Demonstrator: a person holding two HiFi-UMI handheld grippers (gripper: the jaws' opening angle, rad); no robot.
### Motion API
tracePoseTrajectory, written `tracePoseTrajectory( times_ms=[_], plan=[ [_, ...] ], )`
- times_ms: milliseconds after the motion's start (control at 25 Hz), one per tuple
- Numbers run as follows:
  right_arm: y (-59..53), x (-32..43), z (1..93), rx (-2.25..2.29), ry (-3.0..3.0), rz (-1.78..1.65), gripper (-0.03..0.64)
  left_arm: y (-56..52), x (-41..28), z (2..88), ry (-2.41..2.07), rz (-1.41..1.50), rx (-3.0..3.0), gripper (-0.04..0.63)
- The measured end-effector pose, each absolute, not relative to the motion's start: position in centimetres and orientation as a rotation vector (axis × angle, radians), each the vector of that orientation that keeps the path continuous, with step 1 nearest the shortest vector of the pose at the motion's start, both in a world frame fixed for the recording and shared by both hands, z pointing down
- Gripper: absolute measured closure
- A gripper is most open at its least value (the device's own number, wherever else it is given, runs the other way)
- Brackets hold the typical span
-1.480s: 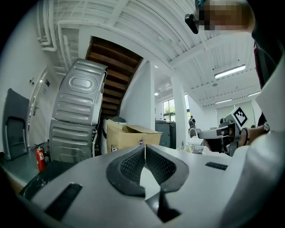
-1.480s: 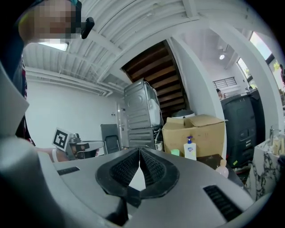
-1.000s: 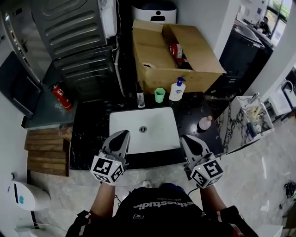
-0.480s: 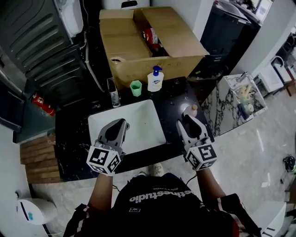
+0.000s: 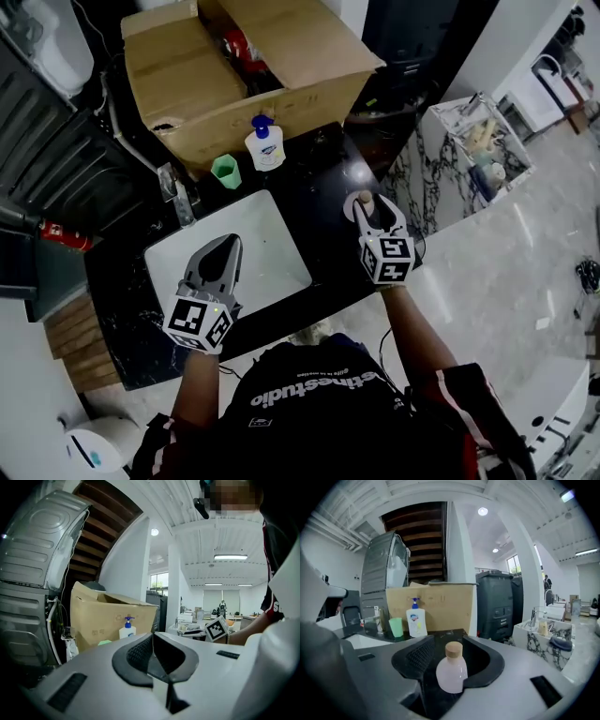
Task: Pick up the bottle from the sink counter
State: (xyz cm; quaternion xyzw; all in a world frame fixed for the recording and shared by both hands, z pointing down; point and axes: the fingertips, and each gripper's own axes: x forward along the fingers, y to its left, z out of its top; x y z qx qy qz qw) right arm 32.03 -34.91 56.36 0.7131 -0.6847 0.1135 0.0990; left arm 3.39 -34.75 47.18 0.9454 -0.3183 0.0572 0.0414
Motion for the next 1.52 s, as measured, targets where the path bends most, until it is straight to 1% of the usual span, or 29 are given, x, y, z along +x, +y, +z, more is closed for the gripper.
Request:
tracePoseTrajectory(
  times_ms=[160,360,400,440,640,800,920,1040,1320,1520],
  plan=[
    [-37.2,33.0,58.6,2.090,-1.985,0.371,0.414,-35.2,4.2,48.7,-0.964,0.229,2.865,0.578],
    [-38.8,33.5,60.5,2.039,-1.912,0.408,0.418,-35.8,3.5,49.5,-1.007,0.246,2.825,0.578],
    [-38.8,33.6,60.6,2.038,-1.902,0.404,0.457,-36.0,3.1,49.5,-1.018,0.247,2.819,0.578],
    [-38.8,33.7,60.6,2.037,-1.899,0.403,0.466,-36.1,2.8,49.5,-1.032,0.247,2.814,0.578],
    [-38.5,33.4,60.7,1.998,-1.909,0.422,0.460,-36.0,0.8,48.6,-1.101,0.214,2.789,0.578],
    [-38.1,31.9,59.5,1.946,-1.946,0.370,0.460,-35.4,-0.7,47.7,-1.147,0.186,2.794,0.578],
    [-38.0,29.3,57.3,1.904,-2.015,0.333,0.460,-35.0,-1.7,47.2,-1.187,0.163,2.792,0.578],
    [-37.6,24.8,53.7,1.833,-2.149,0.270,0.460,-34.3,-3.0,46.2,-1.225,0.133,2.794,0.578],
    [-34.7,12.2,44.6,1.493,-2.495,0.111,0.460,-32.7,-6.9,43.3,-1.360,0.091,2.819,0.578],
    [-32.7,6.3,41.3,1.284,-2.641,0.070,0.460,-31.9,-9.5,41.1,-1.443,0.063,2.830,0.578]
  ],
)
